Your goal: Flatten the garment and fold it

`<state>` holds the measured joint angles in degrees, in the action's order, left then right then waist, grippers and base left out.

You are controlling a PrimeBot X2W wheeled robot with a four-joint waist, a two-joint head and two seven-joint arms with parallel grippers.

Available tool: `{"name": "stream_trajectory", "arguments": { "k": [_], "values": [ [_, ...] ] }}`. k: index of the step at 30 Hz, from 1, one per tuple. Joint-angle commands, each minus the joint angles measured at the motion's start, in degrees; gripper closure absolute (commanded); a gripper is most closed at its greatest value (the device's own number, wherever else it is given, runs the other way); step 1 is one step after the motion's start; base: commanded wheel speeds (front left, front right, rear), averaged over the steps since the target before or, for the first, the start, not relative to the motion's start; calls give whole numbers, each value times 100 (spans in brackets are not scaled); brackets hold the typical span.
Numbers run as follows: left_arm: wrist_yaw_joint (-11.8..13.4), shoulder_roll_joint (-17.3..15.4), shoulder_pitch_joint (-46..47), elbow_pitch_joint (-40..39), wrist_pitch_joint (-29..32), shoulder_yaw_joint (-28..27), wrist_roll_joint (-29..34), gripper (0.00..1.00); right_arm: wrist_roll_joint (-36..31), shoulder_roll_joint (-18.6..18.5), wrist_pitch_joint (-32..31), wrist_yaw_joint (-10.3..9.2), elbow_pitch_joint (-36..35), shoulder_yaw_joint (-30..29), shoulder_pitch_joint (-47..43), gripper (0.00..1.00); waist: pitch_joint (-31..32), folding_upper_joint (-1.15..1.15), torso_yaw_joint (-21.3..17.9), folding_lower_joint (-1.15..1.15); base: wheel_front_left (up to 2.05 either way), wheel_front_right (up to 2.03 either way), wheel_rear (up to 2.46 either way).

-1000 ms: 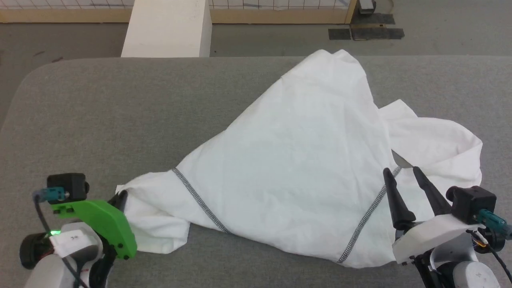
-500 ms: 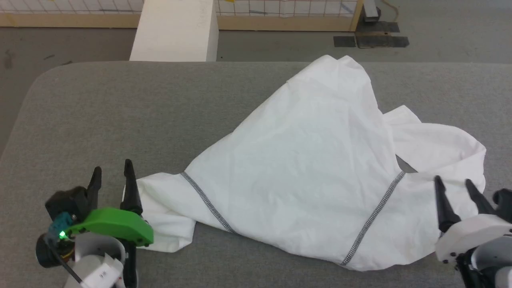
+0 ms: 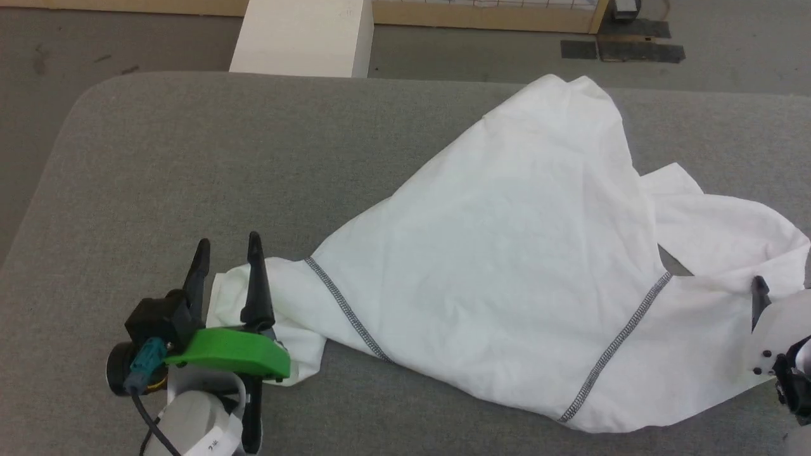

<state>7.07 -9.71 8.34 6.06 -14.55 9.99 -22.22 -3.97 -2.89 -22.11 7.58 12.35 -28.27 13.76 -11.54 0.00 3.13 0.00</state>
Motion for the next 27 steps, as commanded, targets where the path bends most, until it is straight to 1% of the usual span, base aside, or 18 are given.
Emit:
{"name": "stream_trajectory", "arguments": {
  "k": [1, 3, 6, 7, 8, 9, 10, 15, 20, 23, 24, 25, 27],
  "values": [
    [-49, 34, 119, 12, -40, 4, 79, 0, -143, 2, -171, -9, 133, -87, 99, 0, -136, 0, 75, 0, 0, 0, 0],
    [-112, 83, 198, 18, -42, -14, 108, 0, -306, 2, -539, -9, 385, -226, 223, 0, -215, 0, 103, 0, 0, 0, 0],
    [-172, 125, 267, 31, -43, -62, 153, 0, -376, 2, -927, -9, 635, -253, 318, 0, -285, 0, 107, 0, 0, 0, 0],
    [-191, 140, 278, 36, -43, -86, 169, 0, -357, 2, -1091, -9, 710, -224, 320, 12, -300, 0, 99, 0, 0, 0, 0],
    [-204, 151, 284, 37, -43, -107, 185, 0, -338, 2, -1188, -9, 752, -196, 313, 37, -308, 0, 91, 0, 0, 0, 0],
    [-217, 167, 285, 33, -43, -138, 198, 0, -282, 2, -1232, -9, 767, -190, 317, 71, -318, 0, 78, 0, 0, 0, 0],
    [-228, 180, 283, 32, -43, -162, 208, 0, -275, 2, -1212, -9, 740, -218, 316, 100, -323, 0, 66, 0, 0, 0, 0],
    [-296, 237, 267, 84, -44, -226, 273, 0, -470, -48, -1021, -9, 352, -836, 124, 100, -273, 0, 29, 0, 0, 0, 0],
    [-358, 268, 210, 141, -44, -283, 323, 0, -614, -117, -980, -9, -258, -1864, -354, 100, -174, 0, -14, 0, 0, 0, 0],
    [-383, 273, 183, 157, -44, -325, 338, 0, -601, -93, -1012, -9, -522, -2286, -591, 100, -145, 0, -46, 0, 0, 0, 0],
    [-415, 272, 174, 171, -44, -362, 351, 0, -454, -59, -747, -9, -819, -2352, -696, 0, -137, 0, -78, 0, 0, 0, 0],
    [-422, 271, 174, 173, -44, -366, 357, 0, -402, -53, -583, -9, -934, -2237, -714, 0, -137, 0, -83, 0, 0, 0, 0],
    [-433, 272, 177, 167, -44, -374, 371, 0, -235, -43, -85, -9, -1259, -1786, -717, 0, -142, 0, -95, 0, 0, 0, 0]
  ]
}}
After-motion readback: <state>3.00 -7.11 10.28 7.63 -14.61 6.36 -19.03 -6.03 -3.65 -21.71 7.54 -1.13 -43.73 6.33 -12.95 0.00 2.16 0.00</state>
